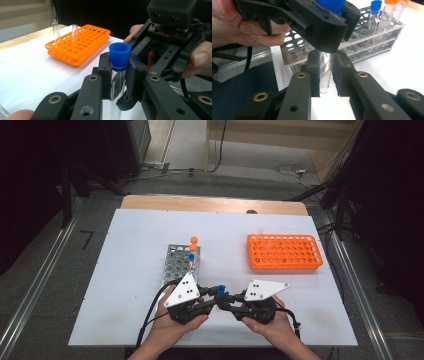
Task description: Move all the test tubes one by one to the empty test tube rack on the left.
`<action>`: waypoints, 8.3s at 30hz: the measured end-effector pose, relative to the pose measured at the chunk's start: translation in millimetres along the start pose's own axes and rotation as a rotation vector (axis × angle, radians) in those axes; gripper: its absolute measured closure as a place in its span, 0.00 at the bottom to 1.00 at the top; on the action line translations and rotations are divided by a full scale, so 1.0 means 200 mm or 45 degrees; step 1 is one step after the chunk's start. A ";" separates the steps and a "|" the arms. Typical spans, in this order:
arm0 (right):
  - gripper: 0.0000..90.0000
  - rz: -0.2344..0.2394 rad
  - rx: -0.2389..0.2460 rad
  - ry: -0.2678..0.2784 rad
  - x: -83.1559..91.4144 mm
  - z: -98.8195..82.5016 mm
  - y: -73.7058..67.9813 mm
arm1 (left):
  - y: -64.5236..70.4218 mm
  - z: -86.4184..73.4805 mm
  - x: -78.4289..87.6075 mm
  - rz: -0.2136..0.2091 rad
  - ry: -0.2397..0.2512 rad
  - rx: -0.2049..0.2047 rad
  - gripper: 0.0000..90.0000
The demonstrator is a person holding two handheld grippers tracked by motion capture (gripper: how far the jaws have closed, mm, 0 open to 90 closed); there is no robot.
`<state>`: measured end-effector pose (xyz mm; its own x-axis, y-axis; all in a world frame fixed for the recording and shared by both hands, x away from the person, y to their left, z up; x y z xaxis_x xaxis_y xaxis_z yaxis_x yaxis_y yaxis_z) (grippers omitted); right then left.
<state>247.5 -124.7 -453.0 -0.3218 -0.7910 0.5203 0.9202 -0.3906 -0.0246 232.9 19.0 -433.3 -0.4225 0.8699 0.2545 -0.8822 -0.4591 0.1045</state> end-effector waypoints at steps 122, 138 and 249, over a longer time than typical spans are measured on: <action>0.06 -0.426 -0.376 0.119 0.37 -0.26 0.70 | -0.29 -0.10 0.32 0.257 0.079 0.166 0.00; 0.43 -0.609 -0.462 0.005 0.22 -0.25 0.88 | -0.27 -0.15 0.34 0.253 0.068 0.196 0.00; 0.82 -0.117 -0.096 0.033 0.07 -0.07 0.09 | -0.10 -0.06 0.14 0.091 0.036 0.122 0.12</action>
<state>256.9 -150.1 -458.8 -0.4108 -0.7618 0.5009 0.8673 -0.4959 -0.0428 235.6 54.0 -439.2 -0.4909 0.8383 0.2372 -0.8261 -0.5344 0.1790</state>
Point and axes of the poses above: each handheld gripper's, and its own axes: x roughly backward along the jaws, z roughly out of its top, y roughly to its right, the point moved 5 cm from there along -x, roughly forward along the jaws, and after that the axes turned 5 degrees about -z, right-handed, at the moved point
